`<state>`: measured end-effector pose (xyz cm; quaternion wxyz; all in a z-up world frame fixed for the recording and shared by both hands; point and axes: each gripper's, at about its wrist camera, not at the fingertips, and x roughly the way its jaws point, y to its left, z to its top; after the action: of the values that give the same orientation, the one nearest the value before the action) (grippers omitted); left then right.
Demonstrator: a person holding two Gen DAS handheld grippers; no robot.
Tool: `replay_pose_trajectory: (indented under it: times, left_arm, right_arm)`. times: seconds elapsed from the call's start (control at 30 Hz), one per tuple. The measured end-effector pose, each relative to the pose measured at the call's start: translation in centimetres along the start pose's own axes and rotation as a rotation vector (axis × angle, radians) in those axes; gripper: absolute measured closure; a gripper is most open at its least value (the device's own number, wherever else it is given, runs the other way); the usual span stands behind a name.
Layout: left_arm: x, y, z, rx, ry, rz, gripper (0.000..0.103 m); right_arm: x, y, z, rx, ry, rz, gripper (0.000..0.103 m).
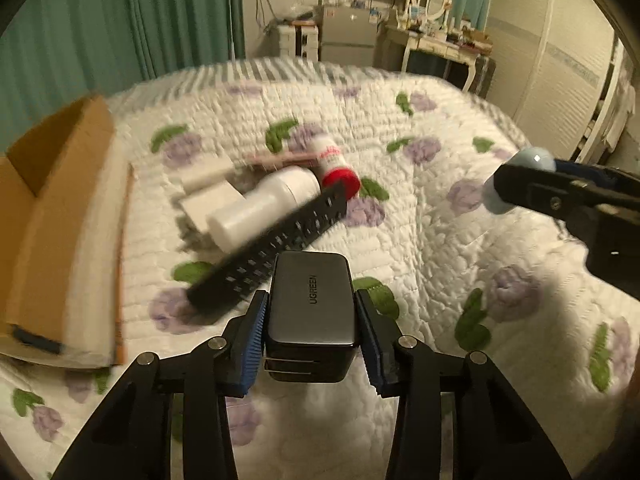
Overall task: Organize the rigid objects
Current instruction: 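Carry the grey power bank into the box and open the left tool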
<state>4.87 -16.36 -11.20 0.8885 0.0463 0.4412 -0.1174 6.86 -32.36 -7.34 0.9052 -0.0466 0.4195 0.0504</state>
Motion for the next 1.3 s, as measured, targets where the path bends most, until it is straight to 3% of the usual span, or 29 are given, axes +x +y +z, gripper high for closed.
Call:
replay_pose_trajectory:
  times: [0.3, 0.43, 0.6, 0.87, 1.3]
  left_arm:
    - [-8.8, 4.0, 3.1, -0.025, -0.168, -0.014, 0.060]
    - [-12.6, 7.4, 4.8, -0.028, -0.245, 0.026, 0.060]
    - [-14.8, 12.5, 5.8, -0.054, -0.283, 0.089, 0.060]
    - [-13.0, 20.0, 4.1, -0.094, -0.240, 0.186, 0.060]
    - [-6.3, 24.2, 1.2, -0.142, -0.144, 0.171, 0.060]
  right_arm:
    - [-6.7, 4.3, 2.8, -0.042, -0.094, -0.010, 0.053]
    - [-9.7, 7.2, 5.0, -0.080, -0.149, 0.010, 0.053]
    - [-11.1, 11.9, 7.2, -0.123, -0.183, 0.065, 0.053]
    - [-8.3, 19.6, 9.3, -0.189, -0.160, 0.167, 0.053]
    - [-1.1, 24.7, 8.9, -0.229, -0.069, 0.221, 0.053]
